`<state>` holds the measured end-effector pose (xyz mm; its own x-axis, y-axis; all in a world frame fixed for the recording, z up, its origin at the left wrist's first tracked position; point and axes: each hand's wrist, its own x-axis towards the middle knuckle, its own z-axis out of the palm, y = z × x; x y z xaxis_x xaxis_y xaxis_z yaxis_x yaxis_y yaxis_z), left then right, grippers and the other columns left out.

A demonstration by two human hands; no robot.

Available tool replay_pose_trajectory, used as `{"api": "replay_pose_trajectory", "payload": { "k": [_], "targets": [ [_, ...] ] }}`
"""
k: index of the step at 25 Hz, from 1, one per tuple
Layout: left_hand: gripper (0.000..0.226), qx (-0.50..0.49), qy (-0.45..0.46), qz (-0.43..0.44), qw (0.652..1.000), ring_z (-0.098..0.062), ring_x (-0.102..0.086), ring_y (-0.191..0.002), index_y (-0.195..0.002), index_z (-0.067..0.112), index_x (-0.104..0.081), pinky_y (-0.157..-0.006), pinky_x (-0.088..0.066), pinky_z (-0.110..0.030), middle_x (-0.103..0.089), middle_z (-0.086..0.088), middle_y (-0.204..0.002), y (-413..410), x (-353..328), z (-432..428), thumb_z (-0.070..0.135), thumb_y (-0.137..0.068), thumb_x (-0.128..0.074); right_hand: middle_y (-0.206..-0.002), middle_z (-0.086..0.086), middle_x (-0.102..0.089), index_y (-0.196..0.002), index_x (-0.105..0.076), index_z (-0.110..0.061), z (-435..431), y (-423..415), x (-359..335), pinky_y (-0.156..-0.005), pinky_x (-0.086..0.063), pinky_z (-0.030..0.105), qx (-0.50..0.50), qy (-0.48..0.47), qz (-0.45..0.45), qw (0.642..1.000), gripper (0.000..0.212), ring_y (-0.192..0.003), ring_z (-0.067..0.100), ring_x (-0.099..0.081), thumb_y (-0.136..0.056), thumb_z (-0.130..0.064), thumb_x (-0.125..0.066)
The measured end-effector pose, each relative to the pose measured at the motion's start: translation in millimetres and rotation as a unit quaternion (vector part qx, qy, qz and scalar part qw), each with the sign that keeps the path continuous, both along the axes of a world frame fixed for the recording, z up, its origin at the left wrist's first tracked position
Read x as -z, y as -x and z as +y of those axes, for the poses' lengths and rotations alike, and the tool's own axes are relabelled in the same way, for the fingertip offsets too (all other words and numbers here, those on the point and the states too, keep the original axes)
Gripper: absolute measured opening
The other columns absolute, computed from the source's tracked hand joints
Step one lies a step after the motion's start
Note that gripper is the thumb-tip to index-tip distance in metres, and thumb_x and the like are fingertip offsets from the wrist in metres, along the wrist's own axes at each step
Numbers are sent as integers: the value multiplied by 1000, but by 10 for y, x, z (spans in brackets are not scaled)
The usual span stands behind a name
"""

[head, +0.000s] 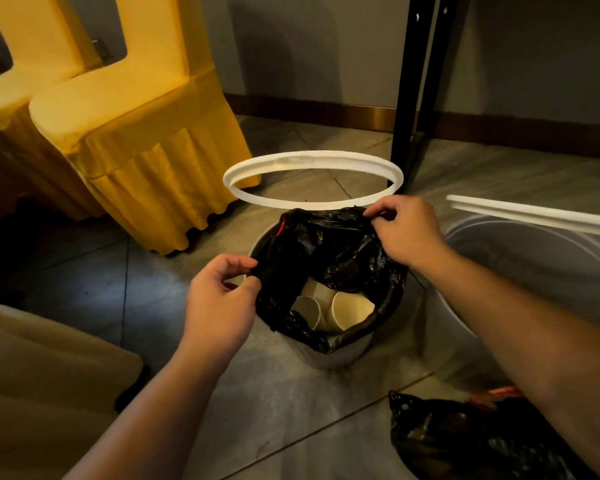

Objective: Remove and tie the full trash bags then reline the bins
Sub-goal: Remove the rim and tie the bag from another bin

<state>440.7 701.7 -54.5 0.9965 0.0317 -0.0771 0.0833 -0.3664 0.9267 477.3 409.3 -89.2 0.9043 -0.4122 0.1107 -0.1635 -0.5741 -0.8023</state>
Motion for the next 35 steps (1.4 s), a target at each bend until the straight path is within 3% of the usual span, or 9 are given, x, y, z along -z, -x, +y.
{"api": "replay_pose_trajectory", "payload": {
  "k": [7,9,17,20,22,26,29,32,35],
  "targets": [
    [4,-33,-42,26,998,-35,-74,-90,-100,29,-69,-79,-61,-62,-75,-12,-93,-33,-89,-39,25,-100,-68,-76,-12,-72,-80,-75,-39,66,52,-101,-53,-52,23,-7,-76,-65,995,40,-63,11,-67,-90,-4,-59],
    [8,-32,-60,3,998,-34,-72,-88,-95,28,-70,-78,-60,-62,-74,-10,-88,-34,-143,-19,27,-101,-65,-74,-22,-71,-76,-72,-42,149,111,-158,-56,-50,11,-40,-57,-107,992,37,-70,2,-67,-84,-8,-57],
    [6,-104,29,3,994,-34,-66,-96,-99,19,-59,-87,-59,-62,-65,-11,-98,19,-156,55,22,-103,-56,-82,-10,-67,-77,-65,-33,225,56,-333,-67,-53,22,-35,-97,-161,982,37,-78,6,-62,-84,1,-53],
    [3,-58,-42,-5,997,-19,-62,-71,-92,17,-62,-63,-51,-44,-64,-6,-81,99,-202,137,16,-96,-63,-84,-12,-69,-83,-68,-34,174,192,-361,-69,-51,22,-81,-68,-101,989,28,-78,3,-63,-82,-8,-58],
    [9,-3,-98,46,994,-20,-65,-81,-96,29,-62,-68,-50,-39,-68,-1,-88,136,-259,198,31,-88,-65,-101,-9,-72,-104,-70,-37,98,343,-314,-72,-49,23,-94,0,-19,995,24,-87,7,-64,-84,-27,-62],
    [64,60,-246,141,957,-21,-67,-102,-118,36,-62,-92,-54,-44,-70,7,-108,-45,-367,150,81,-74,-54,-119,8,-71,-135,-62,-20,4,577,-196,-84,-53,36,-50,200,108,972,61,-106,29,-66,-87,-58,-66],
    [47,65,-250,123,958,-18,-69,-96,-117,30,-70,-88,-58,-41,-72,6,-102,-269,-295,-26,68,-91,-61,-119,11,-68,-128,-59,-16,-53,646,-164,-89,-54,41,-58,226,155,960,63,-111,34,-64,-85,-60,-70],
    [20,75,-295,79,949,-21,-70,-86,-89,26,-73,-79,-59,-41,-72,1,-85,-376,-213,-121,44,-93,-69,-104,5,-70,-100,-60,-25,-104,699,-183,-78,-51,39,-61,281,193,938,42,-93,31,-64,-84,-64,-68],
    [14,58,-258,50,963,-22,-68,-75,-77,26,-69,-66,-56,-39,-71,0,-74,-310,-241,-29,35,-85,-75,-74,-7,-67,-73,-57,-28,-159,738,-178,-58,-39,28,-72,164,153,972,28,-72,18,-62,-86,-43,-76]
  ]
}}
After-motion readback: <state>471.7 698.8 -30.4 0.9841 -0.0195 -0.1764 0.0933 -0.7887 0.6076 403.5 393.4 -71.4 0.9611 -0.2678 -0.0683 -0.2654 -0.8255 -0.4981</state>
